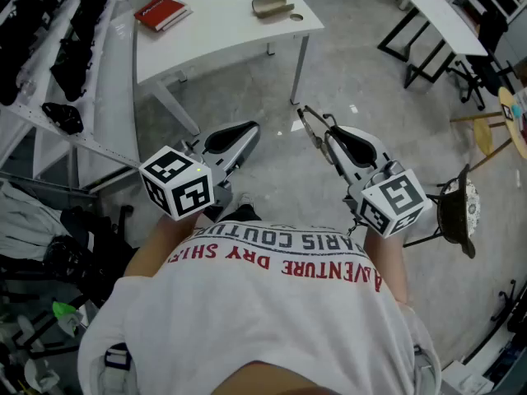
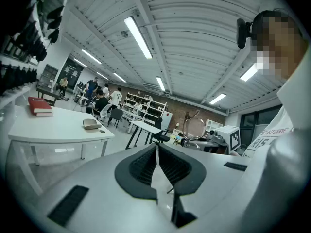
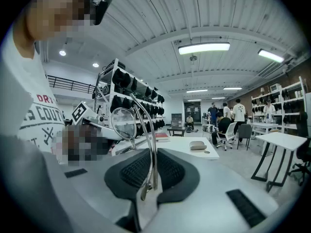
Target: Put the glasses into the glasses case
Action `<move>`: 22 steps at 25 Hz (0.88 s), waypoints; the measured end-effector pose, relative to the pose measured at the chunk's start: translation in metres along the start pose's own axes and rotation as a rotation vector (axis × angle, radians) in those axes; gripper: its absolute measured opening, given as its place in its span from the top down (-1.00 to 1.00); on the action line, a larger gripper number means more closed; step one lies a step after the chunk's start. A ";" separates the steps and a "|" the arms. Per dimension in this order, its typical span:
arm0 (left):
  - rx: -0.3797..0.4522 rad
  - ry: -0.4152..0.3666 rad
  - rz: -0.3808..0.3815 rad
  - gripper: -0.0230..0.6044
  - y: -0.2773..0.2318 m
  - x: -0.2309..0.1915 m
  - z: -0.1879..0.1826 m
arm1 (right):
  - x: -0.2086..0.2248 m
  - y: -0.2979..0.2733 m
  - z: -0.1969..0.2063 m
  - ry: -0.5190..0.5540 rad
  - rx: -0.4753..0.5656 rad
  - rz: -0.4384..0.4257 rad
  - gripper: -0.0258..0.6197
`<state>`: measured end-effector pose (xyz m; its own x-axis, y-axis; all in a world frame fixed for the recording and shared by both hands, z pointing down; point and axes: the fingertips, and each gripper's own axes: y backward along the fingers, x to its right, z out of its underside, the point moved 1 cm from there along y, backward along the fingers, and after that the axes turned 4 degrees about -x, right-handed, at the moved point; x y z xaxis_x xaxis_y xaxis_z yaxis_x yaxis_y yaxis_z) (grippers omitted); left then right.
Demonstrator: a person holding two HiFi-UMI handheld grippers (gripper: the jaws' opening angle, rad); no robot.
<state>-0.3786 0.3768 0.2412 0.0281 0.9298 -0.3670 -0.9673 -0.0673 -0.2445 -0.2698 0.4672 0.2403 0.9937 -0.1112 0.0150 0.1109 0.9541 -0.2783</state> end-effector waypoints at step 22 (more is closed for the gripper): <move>-0.001 -0.029 0.042 0.81 -0.021 -0.013 0.012 | 0.012 -0.005 0.024 -0.012 -0.011 0.059 0.76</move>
<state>-0.3616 0.3706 0.2617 -0.0195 0.9364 -0.3504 -0.9673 -0.1063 -0.2302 -0.2581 0.4676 0.2647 0.9986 -0.0517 0.0102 0.0525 0.9558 -0.2892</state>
